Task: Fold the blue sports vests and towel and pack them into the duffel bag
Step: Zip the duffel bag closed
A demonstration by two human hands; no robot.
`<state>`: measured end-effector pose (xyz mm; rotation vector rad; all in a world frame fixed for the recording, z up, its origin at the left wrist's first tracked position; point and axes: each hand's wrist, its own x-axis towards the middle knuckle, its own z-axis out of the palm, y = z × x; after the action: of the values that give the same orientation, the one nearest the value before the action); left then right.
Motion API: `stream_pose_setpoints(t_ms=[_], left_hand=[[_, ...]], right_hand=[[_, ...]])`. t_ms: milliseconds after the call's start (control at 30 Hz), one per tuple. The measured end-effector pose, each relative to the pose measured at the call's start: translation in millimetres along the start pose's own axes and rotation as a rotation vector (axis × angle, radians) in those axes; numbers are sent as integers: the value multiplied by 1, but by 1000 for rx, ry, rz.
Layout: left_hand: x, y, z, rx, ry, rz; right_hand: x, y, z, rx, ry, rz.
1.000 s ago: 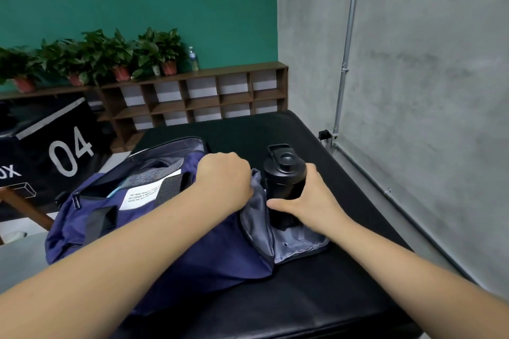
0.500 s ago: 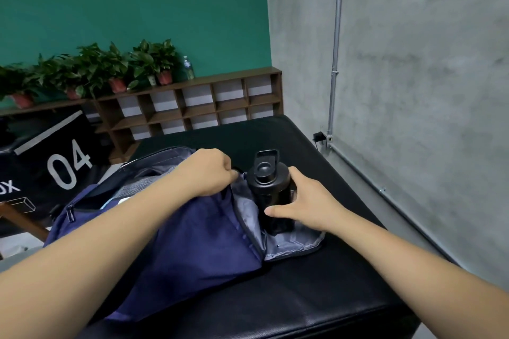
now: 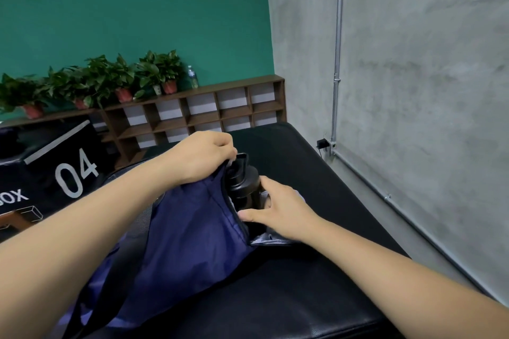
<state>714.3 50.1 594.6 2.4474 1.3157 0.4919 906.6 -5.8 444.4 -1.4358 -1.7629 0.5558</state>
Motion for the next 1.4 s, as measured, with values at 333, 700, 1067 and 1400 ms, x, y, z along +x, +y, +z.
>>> stream_pose_setpoints(t_ms=[333,700,1067,1400], left_hand=[[5,9,7,158,-105,94],[6,19,14,141,-126,160],[13,28,21,375,-176,122],[33,35,28,874,-269,-8]], right_hand=[[1,9,-6,-46,-203,-32],[3,3,17,-1,-167,-68],[1,-2,24,-56,-168,-64],[-7,-1,23,-43,-166,-37]])
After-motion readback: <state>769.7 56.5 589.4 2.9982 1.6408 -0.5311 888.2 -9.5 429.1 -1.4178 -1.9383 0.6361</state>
